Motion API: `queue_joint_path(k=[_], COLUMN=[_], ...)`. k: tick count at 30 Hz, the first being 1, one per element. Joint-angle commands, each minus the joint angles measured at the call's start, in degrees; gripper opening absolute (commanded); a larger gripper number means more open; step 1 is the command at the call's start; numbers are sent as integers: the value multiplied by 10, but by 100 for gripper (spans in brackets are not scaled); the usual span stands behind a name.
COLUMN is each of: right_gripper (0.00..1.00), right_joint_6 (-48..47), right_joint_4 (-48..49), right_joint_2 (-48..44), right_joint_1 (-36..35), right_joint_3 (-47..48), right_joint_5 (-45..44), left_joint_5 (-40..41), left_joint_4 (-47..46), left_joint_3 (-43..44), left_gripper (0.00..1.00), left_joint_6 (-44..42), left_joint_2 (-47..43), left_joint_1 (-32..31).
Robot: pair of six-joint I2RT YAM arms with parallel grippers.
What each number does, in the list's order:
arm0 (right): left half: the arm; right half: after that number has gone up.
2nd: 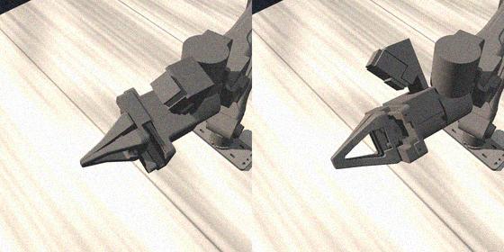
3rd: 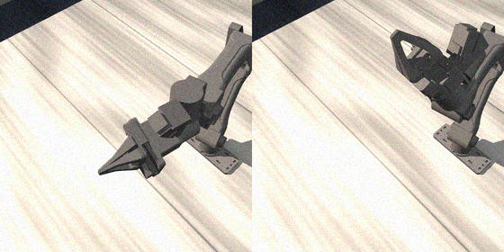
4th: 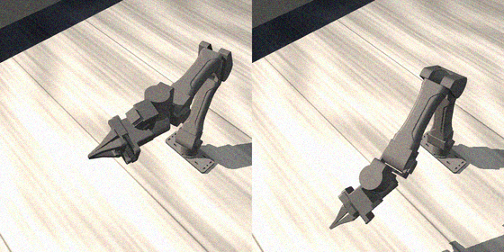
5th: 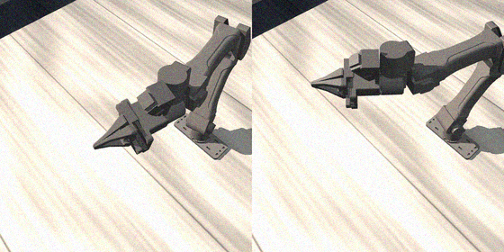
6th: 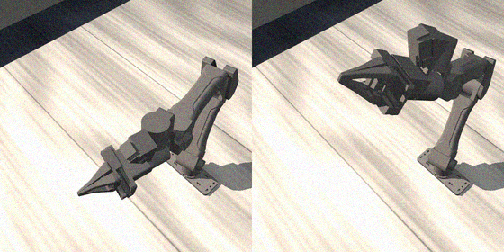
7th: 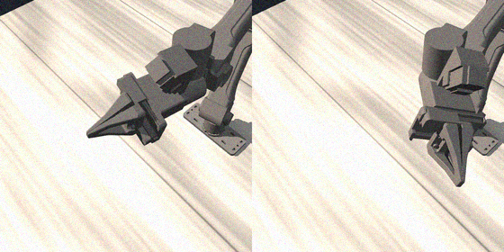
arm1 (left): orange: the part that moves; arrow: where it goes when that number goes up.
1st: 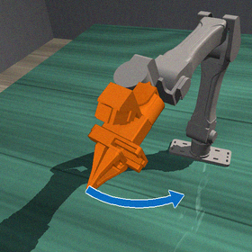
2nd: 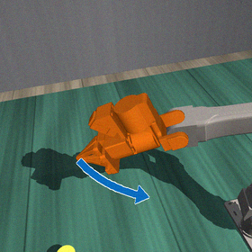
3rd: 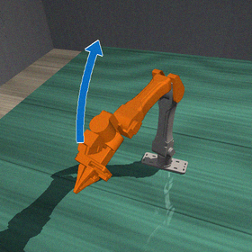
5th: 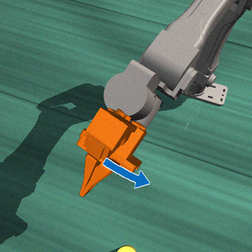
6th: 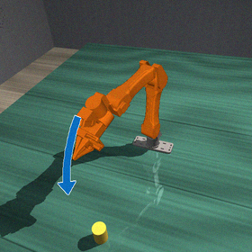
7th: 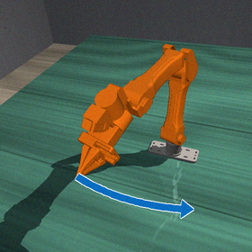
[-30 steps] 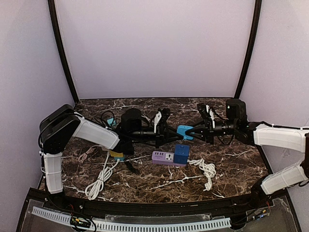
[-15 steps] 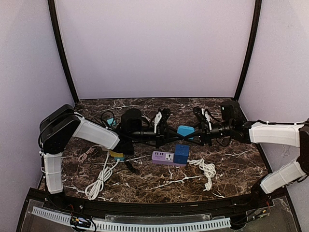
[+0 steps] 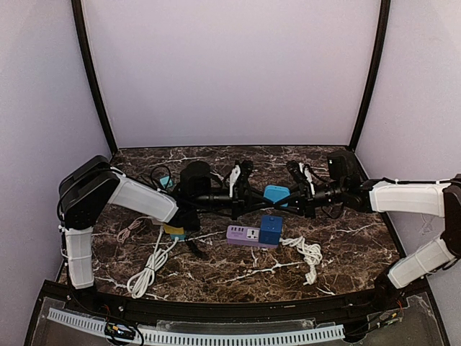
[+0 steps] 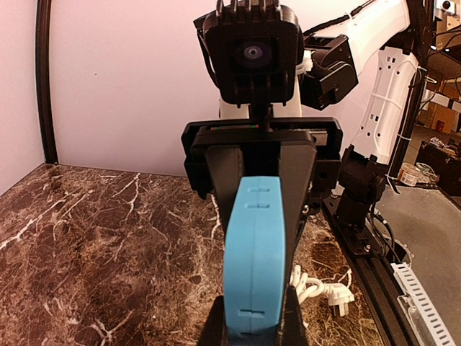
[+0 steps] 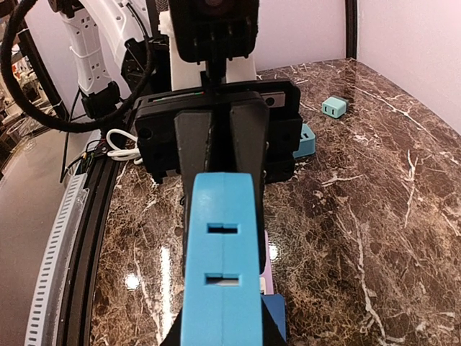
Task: Insert the plug
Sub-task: Adjust the plug.
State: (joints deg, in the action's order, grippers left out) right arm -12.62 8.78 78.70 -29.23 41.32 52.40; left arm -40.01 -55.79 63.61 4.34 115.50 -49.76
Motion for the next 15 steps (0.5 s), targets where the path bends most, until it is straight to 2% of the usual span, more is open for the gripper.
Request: queue_joint_path(k=[1,5,7,8,10,13,15], right_gripper=[2,0,0,0,0,0,0], right_joint_6=[8,-2,-8,-11,-21,-33,-39], right_joint_4=[2,1,-1,-2,-5,-10,-17], right_joint_2=[-2,-3,-6,-8,-16,-26,-32], right_joint_1=[3,3,3,3,4,4,4], right_joint_3=[17,16,14,11,5,-2,-3], right_joint_5=[6,9,8,7,2,0,0], left_joint_5=[-16,-10,-2,0,4,9,9], left_joint_4=[-15,-7,-3,1,7,11,12], left_joint_3=[-4,-11,-14,-17,-21,-25,-26], left_gripper=[1,1,14,28,41,55,56], left_joint_6=[-15,-23,-27,-30,-38,-55,-58], left_joint_2=[-16,-15,-16,-16,-17,-18,-19], left_joint_1=[-5,-5,-5,-5,-5,-5,-5])
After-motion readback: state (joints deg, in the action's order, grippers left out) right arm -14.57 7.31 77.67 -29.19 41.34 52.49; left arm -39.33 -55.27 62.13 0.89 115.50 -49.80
